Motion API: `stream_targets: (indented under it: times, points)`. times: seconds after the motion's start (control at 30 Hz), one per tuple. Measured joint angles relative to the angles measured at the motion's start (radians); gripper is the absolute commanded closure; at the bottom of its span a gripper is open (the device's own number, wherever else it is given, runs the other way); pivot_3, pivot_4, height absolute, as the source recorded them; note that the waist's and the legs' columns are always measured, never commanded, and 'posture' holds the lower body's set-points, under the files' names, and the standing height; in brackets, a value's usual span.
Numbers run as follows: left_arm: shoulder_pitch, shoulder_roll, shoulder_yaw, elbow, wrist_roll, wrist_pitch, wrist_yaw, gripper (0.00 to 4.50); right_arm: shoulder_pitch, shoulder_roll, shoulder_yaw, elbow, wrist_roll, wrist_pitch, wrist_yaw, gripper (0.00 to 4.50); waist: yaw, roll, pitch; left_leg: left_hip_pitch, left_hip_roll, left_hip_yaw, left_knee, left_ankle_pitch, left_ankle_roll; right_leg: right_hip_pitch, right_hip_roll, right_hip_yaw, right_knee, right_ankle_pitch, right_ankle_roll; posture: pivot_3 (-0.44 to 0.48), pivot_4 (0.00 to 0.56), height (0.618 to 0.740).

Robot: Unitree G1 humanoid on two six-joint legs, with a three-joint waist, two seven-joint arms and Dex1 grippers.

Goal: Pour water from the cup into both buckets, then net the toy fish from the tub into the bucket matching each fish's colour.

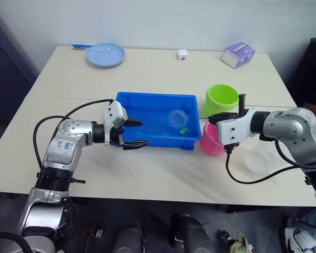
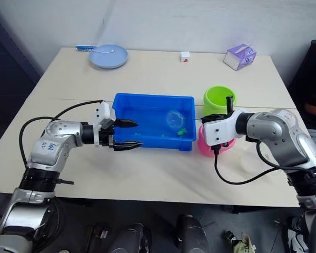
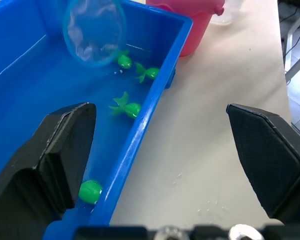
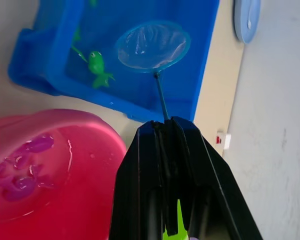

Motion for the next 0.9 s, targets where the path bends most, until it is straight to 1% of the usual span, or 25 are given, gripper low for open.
stream_targets:
  times: [0.2,0.43,0.6,0.77,0.9]
  points:
    - [0.008,0.008,0.006,-0.03,-0.012,0.027,0.015,0.0,0.024,-0.004,-0.002,-0.002,0.009,-0.029,0.024,3.72,0.001,0.0,0.0,0.0,0.0,0.0,0.0,0.0,0.0,0.0,0.0,0.0,0.0,0.0,0.0,0.0,0.15,0.739]
    - [0.008,0.007,0.006,-0.032,-0.024,0.032,0.018,0.0,0.007,-0.014,0.002,0.037,-0.106,-0.081,-0.011,3.72,0.0,0.0,0.0,0.0,0.0,0.0,0.0,0.0,0.0,0.0,0.0,0.0,0.0,0.0,0.0,0.0,0.15,0.739]
    - [0.008,0.002,0.002,-0.032,-0.026,0.031,0.025,0.0,-0.019,-0.013,0.009,0.043,-0.146,-0.126,-0.006,3.72,0.001,0.0,0.0,0.0,0.0,0.0,0.0,0.0,0.0,0.0,0.0,0.0,0.0,0.0,0.0,0.0,0.15,0.739]
    - [0.007,0.001,0.001,-0.031,-0.028,0.028,0.028,0.0,0.022,-0.014,0.018,0.012,-0.097,-0.137,0.063,3.72,0.001,0.0,0.0,0.0,0.0,0.0,0.0,0.0,0.0,0.0,0.0,0.0,0.0,0.0,0.0,0.0,0.15,0.739]
    - [0.007,-0.001,0.001,-0.031,-0.03,0.025,0.033,0.0,0.023,0.02,-0.003,-0.038,-0.048,-0.057,0.065,3.72,0.0,0.0,0.0,0.0,0.0,0.0,0.0,0.0,0.0,0.0,0.0,0.0,0.001,0.0,0.0,0.0,0.15,0.739]
